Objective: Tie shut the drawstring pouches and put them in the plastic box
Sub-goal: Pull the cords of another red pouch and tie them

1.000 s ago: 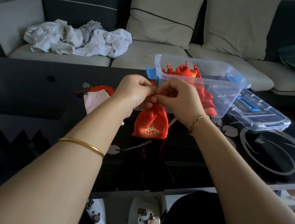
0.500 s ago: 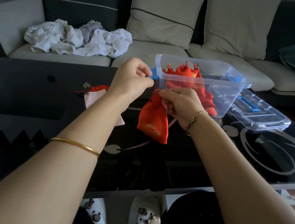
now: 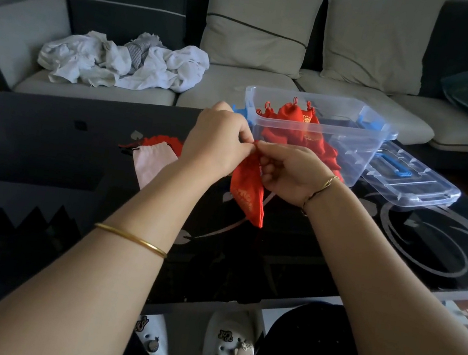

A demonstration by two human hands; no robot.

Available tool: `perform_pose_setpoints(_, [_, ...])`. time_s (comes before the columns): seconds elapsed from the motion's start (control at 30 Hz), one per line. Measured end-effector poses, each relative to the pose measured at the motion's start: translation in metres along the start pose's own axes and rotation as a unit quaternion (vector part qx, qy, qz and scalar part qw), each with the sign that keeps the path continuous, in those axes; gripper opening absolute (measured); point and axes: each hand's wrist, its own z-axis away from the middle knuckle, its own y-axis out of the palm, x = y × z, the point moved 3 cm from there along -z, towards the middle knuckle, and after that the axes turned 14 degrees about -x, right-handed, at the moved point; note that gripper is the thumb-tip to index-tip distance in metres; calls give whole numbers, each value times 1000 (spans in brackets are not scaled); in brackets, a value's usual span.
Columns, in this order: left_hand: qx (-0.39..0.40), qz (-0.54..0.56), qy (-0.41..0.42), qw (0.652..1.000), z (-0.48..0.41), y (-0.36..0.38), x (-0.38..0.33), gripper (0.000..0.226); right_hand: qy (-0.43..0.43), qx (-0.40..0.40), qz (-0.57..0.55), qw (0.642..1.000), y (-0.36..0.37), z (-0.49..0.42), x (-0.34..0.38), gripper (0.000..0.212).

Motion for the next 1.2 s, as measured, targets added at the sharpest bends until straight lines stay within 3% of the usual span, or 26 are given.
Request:
perform_pose_setpoints(0.07, [3,-5,-10,1000,-1,1,1,11,-44,-2,7,999,-2,-1,3,17])
perform_pose_setpoints(0.13, [6,4,-39,999,-3,-1,3,16,-125,-46,87,987,-10,-7,8,14])
perform_pose_setpoints(0.23, [56,32,-99,993,-5,-1,4,17,-233,-143,226,935,-26,-15,13,10])
perform_pose_setpoints(0.37, [110,111,-198,968,-2,10,3,16,-288,-172,250,908,-24,-18,4,15])
perform_pose_setpoints(0.43, [106,176,-272,940,-1,15,6,18,-272,-136,221,927,-21,-16,-2,16])
perform_pose_setpoints(0.5, [94,227,-328,912,-1,17,9,21,-203,-57,180,961,-19,-11,-12,15])
perform_pose_setpoints(0.6, [90,281,-364,883,-3,19,5,24,-192,19,220,956,-19,-9,-25,41])
perform_pose_setpoints(0.67, [89,329,-381,859,-4,20,1,25,-229,-15,296,927,-21,-10,-30,55])
perform_pose_setpoints(0.73, [86,374,-399,832,-5,21,-3,27,-272,-90,348,893,-29,-13,-28,49])
perform_pose_setpoints(0.83, [81,414,-424,801,-8,21,-7,26,-314,-168,344,869,-43,-13,-17,35])
perform_pose_setpoints(1.03, [19,428,-436,792,-26,15,-6,19,-339,-196,319,863,-55,-3,34,20])
perform_pose_setpoints(1.2, [-7,356,-480,802,-43,27,10,15,-363,-279,326,827,-41,-46,111,25])
